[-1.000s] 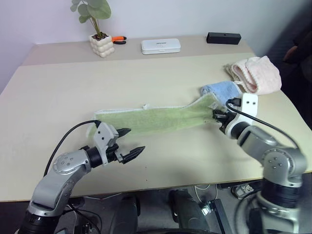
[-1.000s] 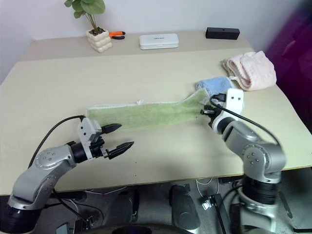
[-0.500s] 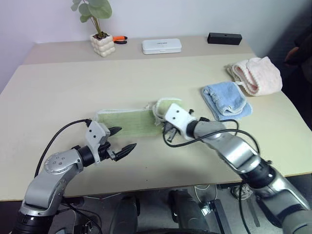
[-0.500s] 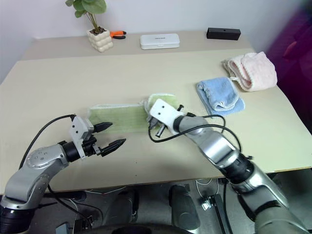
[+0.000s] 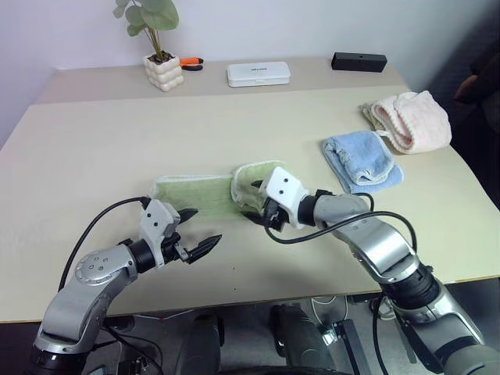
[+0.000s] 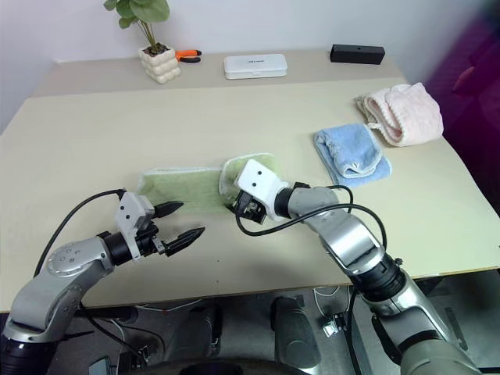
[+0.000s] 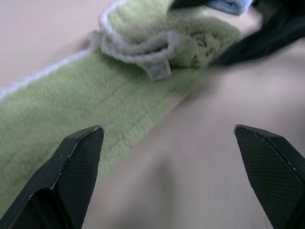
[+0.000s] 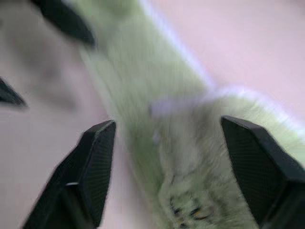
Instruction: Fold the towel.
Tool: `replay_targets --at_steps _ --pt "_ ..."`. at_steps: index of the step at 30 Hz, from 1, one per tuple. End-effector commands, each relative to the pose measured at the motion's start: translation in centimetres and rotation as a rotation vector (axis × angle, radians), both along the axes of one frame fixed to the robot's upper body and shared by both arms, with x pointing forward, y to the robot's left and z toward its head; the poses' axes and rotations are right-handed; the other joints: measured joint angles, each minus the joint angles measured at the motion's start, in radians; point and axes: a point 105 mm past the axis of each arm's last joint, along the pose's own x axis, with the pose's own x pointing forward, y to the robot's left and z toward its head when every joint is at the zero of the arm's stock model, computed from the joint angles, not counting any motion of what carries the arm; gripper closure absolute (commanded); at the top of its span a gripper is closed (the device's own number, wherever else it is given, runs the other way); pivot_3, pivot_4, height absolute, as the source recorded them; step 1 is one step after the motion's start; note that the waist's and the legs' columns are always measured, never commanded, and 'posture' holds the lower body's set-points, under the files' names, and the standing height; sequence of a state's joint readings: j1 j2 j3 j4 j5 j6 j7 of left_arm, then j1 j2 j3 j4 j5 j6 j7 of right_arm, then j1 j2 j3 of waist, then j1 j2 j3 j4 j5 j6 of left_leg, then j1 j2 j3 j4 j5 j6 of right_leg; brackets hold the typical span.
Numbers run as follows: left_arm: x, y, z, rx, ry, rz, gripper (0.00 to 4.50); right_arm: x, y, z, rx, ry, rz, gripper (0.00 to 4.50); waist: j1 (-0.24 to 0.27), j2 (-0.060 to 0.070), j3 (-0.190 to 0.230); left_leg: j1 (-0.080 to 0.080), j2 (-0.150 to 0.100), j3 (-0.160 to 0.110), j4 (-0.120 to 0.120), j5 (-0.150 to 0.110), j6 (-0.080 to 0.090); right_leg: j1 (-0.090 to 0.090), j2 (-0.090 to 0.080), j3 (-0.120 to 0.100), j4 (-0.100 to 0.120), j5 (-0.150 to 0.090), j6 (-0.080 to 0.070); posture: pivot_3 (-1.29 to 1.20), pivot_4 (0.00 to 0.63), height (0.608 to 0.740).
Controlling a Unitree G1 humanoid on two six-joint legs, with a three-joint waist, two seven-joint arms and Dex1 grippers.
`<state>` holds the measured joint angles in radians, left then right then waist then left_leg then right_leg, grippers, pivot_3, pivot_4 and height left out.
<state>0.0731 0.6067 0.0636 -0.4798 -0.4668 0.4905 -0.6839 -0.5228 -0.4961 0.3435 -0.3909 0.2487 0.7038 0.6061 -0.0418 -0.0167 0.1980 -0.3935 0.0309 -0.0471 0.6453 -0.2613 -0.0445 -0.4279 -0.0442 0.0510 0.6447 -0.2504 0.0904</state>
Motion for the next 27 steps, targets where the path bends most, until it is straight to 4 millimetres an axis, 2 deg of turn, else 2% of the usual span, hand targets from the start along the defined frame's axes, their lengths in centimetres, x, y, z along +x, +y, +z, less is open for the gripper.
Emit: replay_targets --at_steps 1,6,12,14,15,17,21,24,27 --pt "0.0 0.5 0.7 -0.029 -0.03 0.042 0.0 1.8 -2.4 3.3 0.177 -0.001 -0.137 2.14 0.0 0.0 0.0 0.0 0.0 0.0 0.0 0.0 0.0 0.0 0.0 0.0 0.0 0.0 0.0 0.0 0.15 0.737" --pt "0.3 0.9 0.4 -0.071 -0.024 0.104 0.0 4.2 -2.6 1.2 0.108 -0.02 -0.194 4.46 -0.001 0.0 0.0 0.001 0.0 0.0 0.0 0.0 0.0 0.0 0.0 0.0 0.0 0.0 0.0 0.0 0.15 0.737" --pt "0.4 1.6 -0.2 -0.119 0.0 0.199 0.0 4.7 -0.7 -5.1 -0.024 0.045 -0.136 4.46 -0.002 0.0 0.0 0.001 0.0 0.0 0.0 0.0 0.0 0.0 0.0 0.0 0.001 0.001 0.002 0.0 0.15 0.737" --pt "0.4 1.8 -0.4 -0.124 0.007 0.228 0.0 4.6 -0.4 -6.3 -0.038 0.072 -0.124 4.46 -0.002 0.0 0.0 0.001 0.0 0.0 0.0 0.0 0.0 0.0 0.0 0.0 0.001 0.001 0.002 0.0 0.15 0.737" --pt "0.3 2.3 -0.4 -0.143 0.007 0.266 0.0 4.4 -0.5 -6.5 -0.051 0.067 -0.114 4.46 -0.002 0.0 0.0 0.001 0.0 0.0 0.0 0.0 0.0 0.0 0.0 0.0 0.001 0.001 0.002 0.0 0.15 0.737" --pt "0.2 3.2 -0.3 -0.18 0.012 0.337 0.0 4.5 -0.7 -5.6 -0.04 0.028 -0.118 4.46 -0.002 -0.001 -0.001 0.001 0.0 0.0 0.0 0.0 0.0 0.001 0.0 0.0 0.001 0.001 0.002 0.0 0.15 0.737" --pt "0.1 4.1 -0.1 -0.204 0.018 0.413 0.0 5.1 -1.3 -2.5 0.005 -0.071 -0.115 4.46 -0.001 -0.001 -0.001 0.001 0.0 0.0 0.0 0.0 0.0 0.001 0.0 0.0 0.001 0.001 0.002 0.0 0.15 0.737" --pt "-0.5 4.8 -0.3 -0.301 0.089 0.514 0.0 4.4 -1.3 1.6 0.042 -0.184 -0.021 3.57 0.0 -0.001 0.0 0.001 0.0 0.0 0.001 0.0 0.0 0.001 -0.001 0.0 0.001 0.001 0.002 0.0 0.15 0.737" --pt "-0.7 5.3 -0.2 -0.516 0.18 0.631 0.0 3.4 -1.0 3.4 0.011 -0.268 0.064 2.06 0.0 -0.001 -0.001 0.001 0.0 0.0 0.001 0.0 0.0 0.001 -0.001 0.0 0.001 0.002 0.003 0.0 0.15 0.737"
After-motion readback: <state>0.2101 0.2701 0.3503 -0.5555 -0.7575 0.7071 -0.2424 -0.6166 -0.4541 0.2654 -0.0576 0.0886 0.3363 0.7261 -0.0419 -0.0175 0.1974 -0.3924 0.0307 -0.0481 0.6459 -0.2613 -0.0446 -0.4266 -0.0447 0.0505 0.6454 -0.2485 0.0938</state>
